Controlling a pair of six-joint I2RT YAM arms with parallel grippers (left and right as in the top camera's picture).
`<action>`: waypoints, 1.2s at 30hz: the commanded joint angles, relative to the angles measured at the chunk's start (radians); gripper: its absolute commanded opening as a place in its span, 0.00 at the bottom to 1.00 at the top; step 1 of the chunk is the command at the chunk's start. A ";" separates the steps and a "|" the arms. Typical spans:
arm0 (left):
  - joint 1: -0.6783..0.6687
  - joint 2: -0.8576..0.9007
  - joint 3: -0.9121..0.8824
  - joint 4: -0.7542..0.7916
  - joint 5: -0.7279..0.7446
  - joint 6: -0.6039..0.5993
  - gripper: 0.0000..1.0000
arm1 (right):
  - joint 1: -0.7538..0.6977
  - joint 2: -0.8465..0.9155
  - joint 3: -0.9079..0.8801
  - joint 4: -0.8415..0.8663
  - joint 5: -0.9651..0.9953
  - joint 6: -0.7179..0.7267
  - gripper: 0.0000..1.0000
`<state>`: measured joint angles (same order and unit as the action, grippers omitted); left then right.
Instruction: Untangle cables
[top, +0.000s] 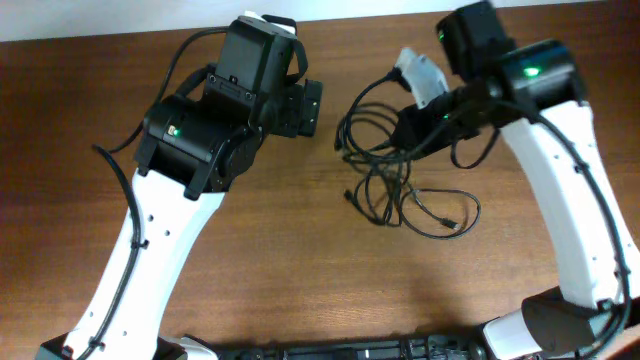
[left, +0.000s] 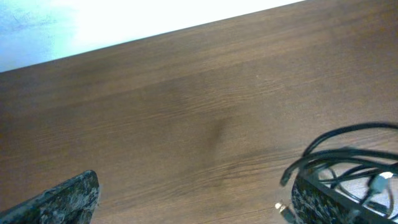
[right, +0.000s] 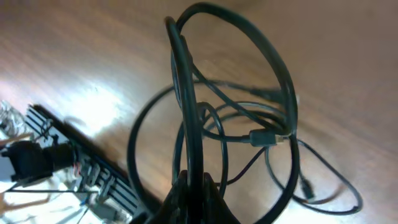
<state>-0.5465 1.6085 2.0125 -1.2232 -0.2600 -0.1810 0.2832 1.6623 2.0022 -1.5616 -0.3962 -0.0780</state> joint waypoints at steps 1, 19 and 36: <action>0.004 0.000 0.017 0.001 -0.010 -0.012 0.99 | 0.003 -0.024 0.089 -0.032 0.017 0.000 0.04; 0.004 0.000 0.017 0.001 -0.010 -0.012 0.99 | 0.004 -0.024 0.098 -0.043 0.016 -0.050 0.29; 0.004 0.000 0.017 0.001 -0.010 -0.012 0.99 | 0.004 -0.019 -0.113 -0.019 0.072 -0.044 0.59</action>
<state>-0.5465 1.6085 2.0125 -1.2232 -0.2596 -0.1810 0.2832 1.6482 1.9911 -1.6138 -0.3405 -0.1268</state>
